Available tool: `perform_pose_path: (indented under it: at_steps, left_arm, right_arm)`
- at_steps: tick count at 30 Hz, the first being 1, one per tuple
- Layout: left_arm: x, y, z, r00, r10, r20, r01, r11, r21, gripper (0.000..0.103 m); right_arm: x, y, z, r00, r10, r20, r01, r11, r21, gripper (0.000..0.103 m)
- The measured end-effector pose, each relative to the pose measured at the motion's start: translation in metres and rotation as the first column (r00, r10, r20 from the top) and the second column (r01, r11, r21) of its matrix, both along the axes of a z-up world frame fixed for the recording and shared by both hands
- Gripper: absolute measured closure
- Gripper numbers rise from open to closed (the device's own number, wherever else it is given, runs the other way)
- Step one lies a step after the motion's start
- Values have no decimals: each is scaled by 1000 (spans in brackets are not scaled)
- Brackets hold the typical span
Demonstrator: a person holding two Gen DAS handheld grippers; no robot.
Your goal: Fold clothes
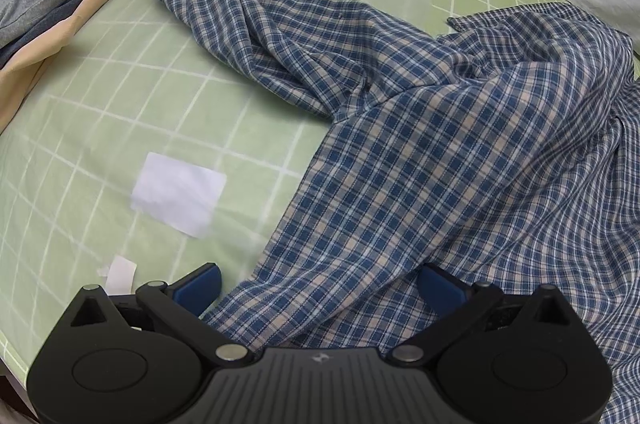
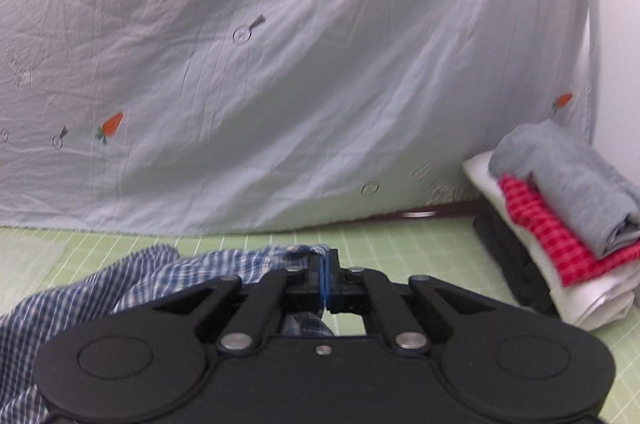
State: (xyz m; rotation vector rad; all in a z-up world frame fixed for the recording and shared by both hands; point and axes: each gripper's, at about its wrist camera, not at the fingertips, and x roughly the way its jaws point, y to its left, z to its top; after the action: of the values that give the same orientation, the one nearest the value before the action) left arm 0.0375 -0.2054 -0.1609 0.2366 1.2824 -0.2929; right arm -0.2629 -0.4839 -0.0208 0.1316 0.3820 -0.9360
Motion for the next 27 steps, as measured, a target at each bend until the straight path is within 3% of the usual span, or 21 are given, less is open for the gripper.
perform_pose_path:
  at_steps: [2,3,4,6,8,9,12,13,17,20,24,27]
  left_arm:
    - [-2,-2,1,1000,3,3,-3,1000,-1,0]
    - [-4,-3,1,1000,5,5,-5,1000,-2,0]
    - [-5,-4,1,1000,7,6,-7,1000,-2,0]
    - [-7,-6,2,1000,7,7,-7,1000,-2,0]
    - [-9,-8,3,1000,4,9,-4,1000,-2,0]
    - [-11,-9,3,1000,4,11,-4,1000,-3,0]
    - [-15,-13,5,1000,6,13,-6,1000,-3,0]
    - [-16,-14,5,1000,7,13,-7,1000,-3,0]
    - [-21,-21,7,1000,12,10,-12,1000,-2,0]
    - [-25,-25,8,1000,12,10,-12,1000,-1,0]
    - [-32,-32,10,1000,12,16,-12,1000,-3,0]
    - [-38,-36,12,1000,14,22,-13,1000,-5,0]
  right_arm:
    - [-2,1,3,1000,0,11,0,1000,0,101]
    - [0,0,-3,1000,14,-4,-13,999,32,95]
    - [4,0,-16,997,46,-57,-41,995,88,75]
    - [14,0,-45,975,130,-181,-90,973,215,58]
    - [9,10,-64,971,129,-201,-73,963,261,58]
    - [2,14,-69,977,110,-182,-55,957,283,50]
    - [-25,22,-76,991,-15,-132,53,956,289,6]
    - [-33,22,-77,990,-57,-130,91,957,276,1]
    - [-59,7,-91,976,-156,-149,197,926,321,0]
    - [-71,-7,-101,972,-204,-113,232,896,379,0]
    - [-55,-14,-117,963,-149,-224,219,917,332,0]
    - [-44,-14,-125,964,-61,-259,149,930,336,1]
